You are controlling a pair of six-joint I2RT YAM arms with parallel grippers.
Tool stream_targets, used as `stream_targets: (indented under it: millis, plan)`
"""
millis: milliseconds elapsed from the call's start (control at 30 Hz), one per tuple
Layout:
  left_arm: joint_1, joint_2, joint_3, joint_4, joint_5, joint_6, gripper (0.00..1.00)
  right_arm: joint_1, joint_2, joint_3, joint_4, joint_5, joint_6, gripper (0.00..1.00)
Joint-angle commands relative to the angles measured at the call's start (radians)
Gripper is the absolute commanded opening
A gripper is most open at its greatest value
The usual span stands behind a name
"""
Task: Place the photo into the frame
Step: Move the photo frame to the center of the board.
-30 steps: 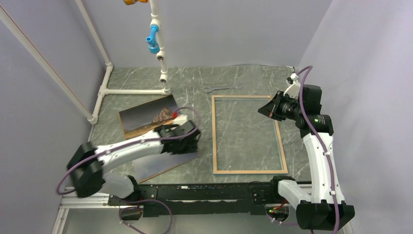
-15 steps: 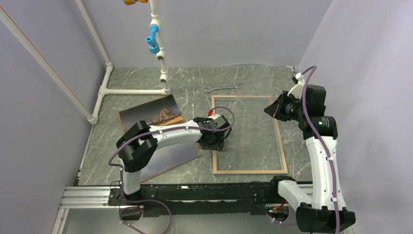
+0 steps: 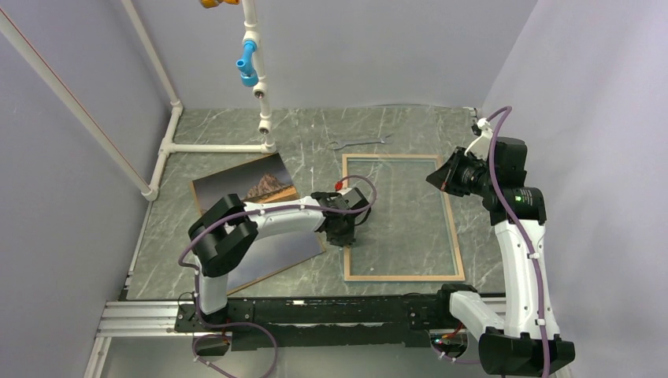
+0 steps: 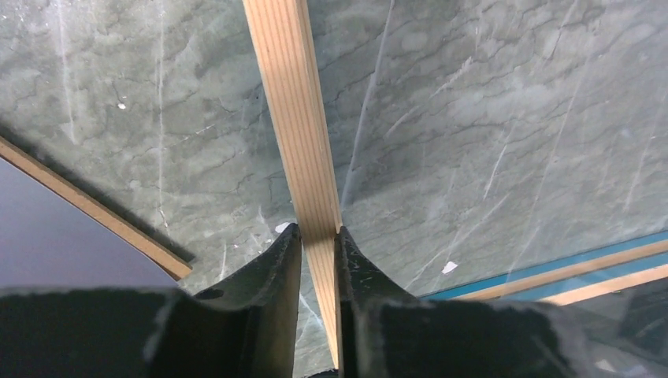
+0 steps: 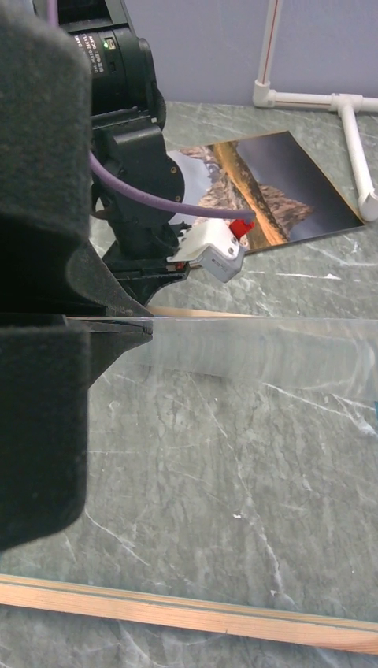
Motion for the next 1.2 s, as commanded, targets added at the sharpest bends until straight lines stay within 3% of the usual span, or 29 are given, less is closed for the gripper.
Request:
stream_targets:
  millis: [0,233,500,633,1167]
  plan:
    - [0.030,-0.021,-0.072,0.018,0.011,-0.016,0.18,-0.003,0.001,0.044,0.029,-0.034,-0.006,0.00]
    - [0.034,-0.092,-0.160,0.037,0.002,-0.054,0.09,-0.004,0.004,0.044,0.059,-0.099,0.015,0.00]
    - [0.035,-0.137,-0.216,0.036,0.000,-0.071,0.07,-0.004,0.007,0.039,0.088,-0.158,0.034,0.00]
    - [0.023,-0.143,-0.240,0.059,0.018,-0.112,0.00,-0.004,0.006,0.041,0.091,-0.161,0.037,0.00]
    - [-0.036,-0.243,-0.319,0.050,-0.046,-0.253,0.01,-0.004,-0.003,0.023,0.103,-0.167,0.042,0.00]
